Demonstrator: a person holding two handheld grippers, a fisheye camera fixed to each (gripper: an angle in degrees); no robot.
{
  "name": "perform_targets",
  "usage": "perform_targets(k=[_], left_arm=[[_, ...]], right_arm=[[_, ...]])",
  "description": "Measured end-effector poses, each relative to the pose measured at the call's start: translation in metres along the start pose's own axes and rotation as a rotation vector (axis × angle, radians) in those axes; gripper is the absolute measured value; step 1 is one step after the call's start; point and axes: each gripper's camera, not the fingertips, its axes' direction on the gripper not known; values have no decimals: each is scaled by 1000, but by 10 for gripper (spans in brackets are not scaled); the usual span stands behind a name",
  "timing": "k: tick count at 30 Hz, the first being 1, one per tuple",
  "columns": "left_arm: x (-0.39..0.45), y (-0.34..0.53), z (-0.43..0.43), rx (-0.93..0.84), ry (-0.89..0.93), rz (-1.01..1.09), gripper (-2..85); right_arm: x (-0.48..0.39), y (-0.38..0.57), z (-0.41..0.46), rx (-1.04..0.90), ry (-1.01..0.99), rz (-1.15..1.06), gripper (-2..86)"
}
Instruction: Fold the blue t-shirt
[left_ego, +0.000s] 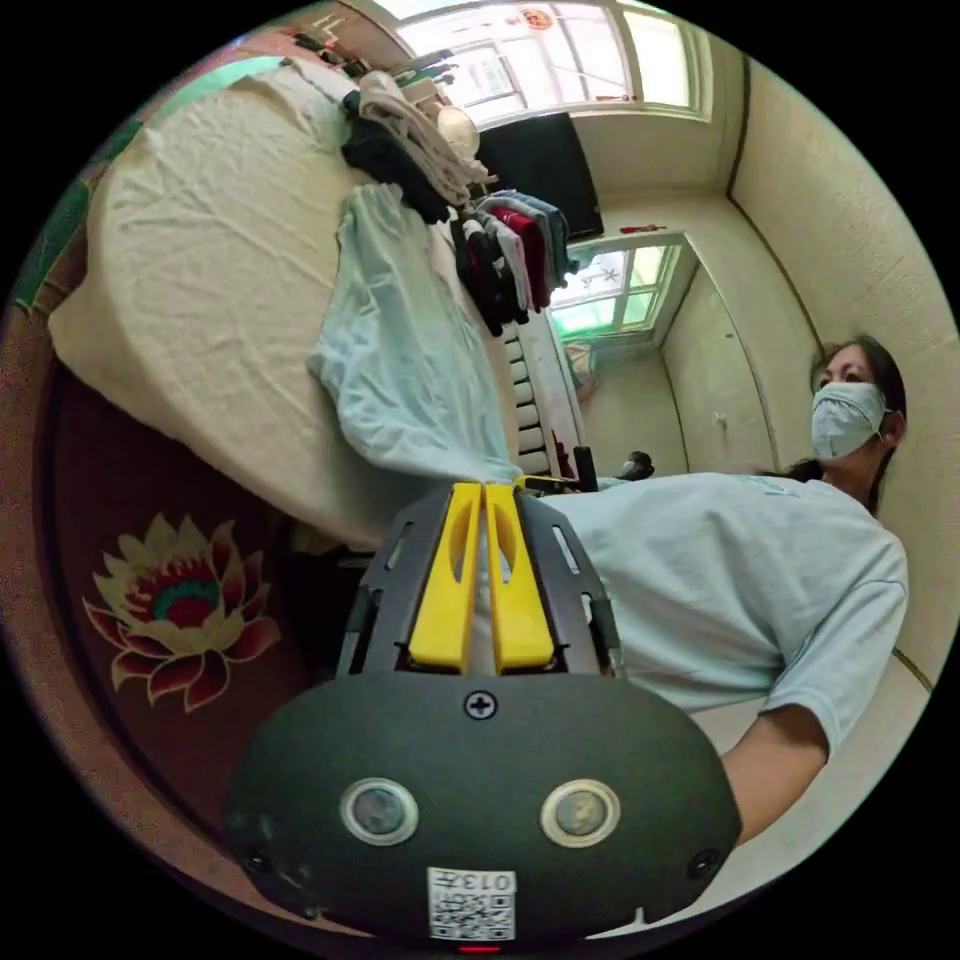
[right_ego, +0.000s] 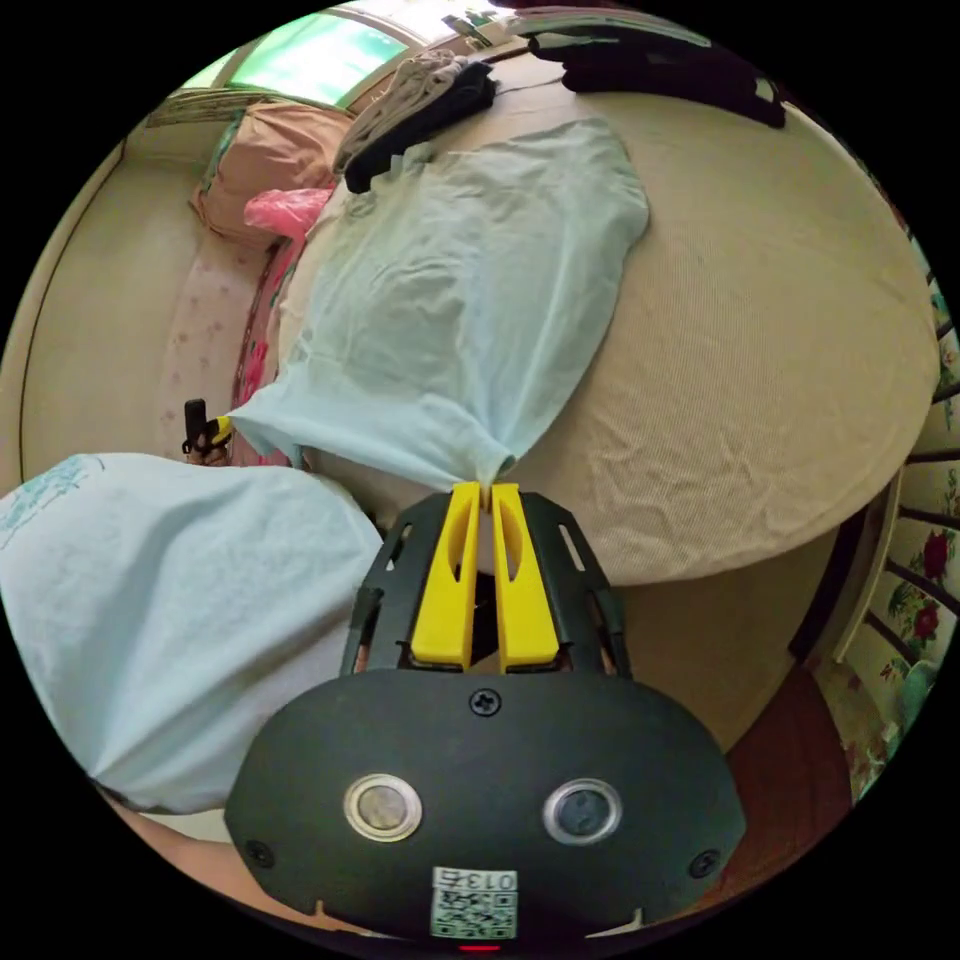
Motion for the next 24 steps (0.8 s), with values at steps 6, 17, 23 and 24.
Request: perform_targets(k=[6, 17, 23, 24], left_arm=[[-19, 5, 34, -155, -53, -94, 20], [41, -99, 50, -35, -547, 3, 83], [35, -119, 106, -72, -659, -90, 86], [34, -119, 107, -56, -660, -105, 86]], right_arm=[[50, 46, 41, -5, 28, 3, 28], [18, 14, 29, 244, 280, -347, 70], [-102, -95, 151, 173, 220, -782, 58], [-125, -109, 186, 128, 226, -878, 60]])
